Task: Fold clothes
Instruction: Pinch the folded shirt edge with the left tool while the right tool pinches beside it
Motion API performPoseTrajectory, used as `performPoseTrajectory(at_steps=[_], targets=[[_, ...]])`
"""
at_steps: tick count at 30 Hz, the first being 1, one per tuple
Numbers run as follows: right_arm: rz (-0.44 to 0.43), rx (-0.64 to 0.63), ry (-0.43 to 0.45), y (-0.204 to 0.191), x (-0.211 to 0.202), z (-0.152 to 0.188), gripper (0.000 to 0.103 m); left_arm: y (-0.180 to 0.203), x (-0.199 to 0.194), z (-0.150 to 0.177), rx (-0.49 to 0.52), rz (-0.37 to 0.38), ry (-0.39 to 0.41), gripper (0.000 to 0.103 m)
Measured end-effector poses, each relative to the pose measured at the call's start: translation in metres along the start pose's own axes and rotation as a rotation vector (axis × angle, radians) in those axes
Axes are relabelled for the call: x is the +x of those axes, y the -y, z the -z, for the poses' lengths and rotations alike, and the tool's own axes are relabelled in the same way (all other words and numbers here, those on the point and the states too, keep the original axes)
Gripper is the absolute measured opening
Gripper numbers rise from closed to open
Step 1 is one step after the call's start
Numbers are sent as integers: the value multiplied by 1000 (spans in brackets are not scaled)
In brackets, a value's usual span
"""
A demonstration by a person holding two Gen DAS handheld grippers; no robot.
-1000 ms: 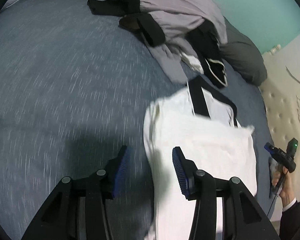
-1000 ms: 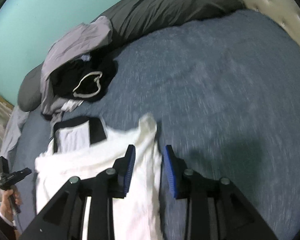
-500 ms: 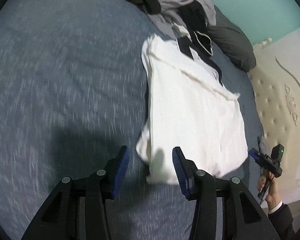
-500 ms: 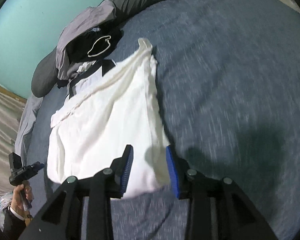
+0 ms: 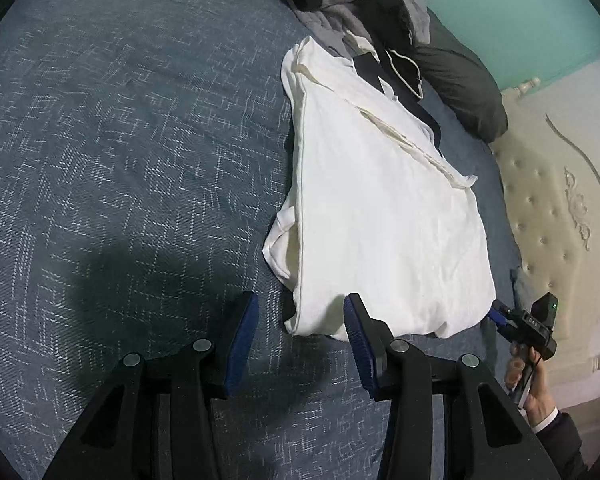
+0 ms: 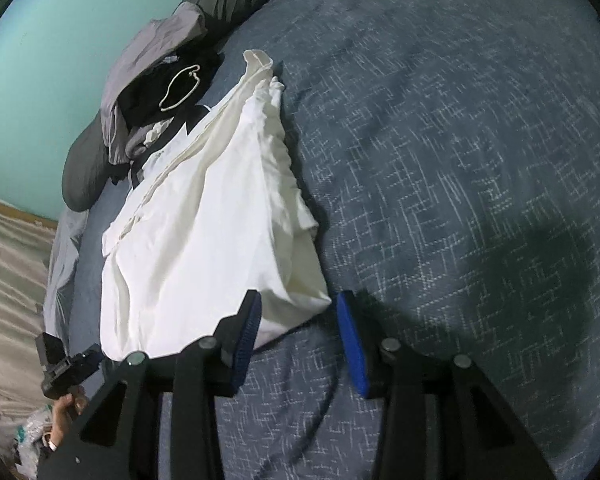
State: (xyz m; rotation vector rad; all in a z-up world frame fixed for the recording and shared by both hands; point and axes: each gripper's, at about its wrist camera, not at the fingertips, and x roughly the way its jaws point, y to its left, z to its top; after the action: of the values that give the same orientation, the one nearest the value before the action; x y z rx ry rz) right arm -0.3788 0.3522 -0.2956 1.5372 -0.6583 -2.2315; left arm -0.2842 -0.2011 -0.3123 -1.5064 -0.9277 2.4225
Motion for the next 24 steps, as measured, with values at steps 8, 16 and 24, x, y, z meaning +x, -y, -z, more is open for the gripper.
performPoseTrajectory(at_steps=[8,16,24], targets=[[-42,5,19,7,3,5,16,1,4,3,25,2,-14,13],[-53,-1,77,6,-12,-2,5,3,-11,-1,59,17,-12,6],[-45,20,92,14,-26,-11,5,-12,-13,-1,43,-7,-28,6]])
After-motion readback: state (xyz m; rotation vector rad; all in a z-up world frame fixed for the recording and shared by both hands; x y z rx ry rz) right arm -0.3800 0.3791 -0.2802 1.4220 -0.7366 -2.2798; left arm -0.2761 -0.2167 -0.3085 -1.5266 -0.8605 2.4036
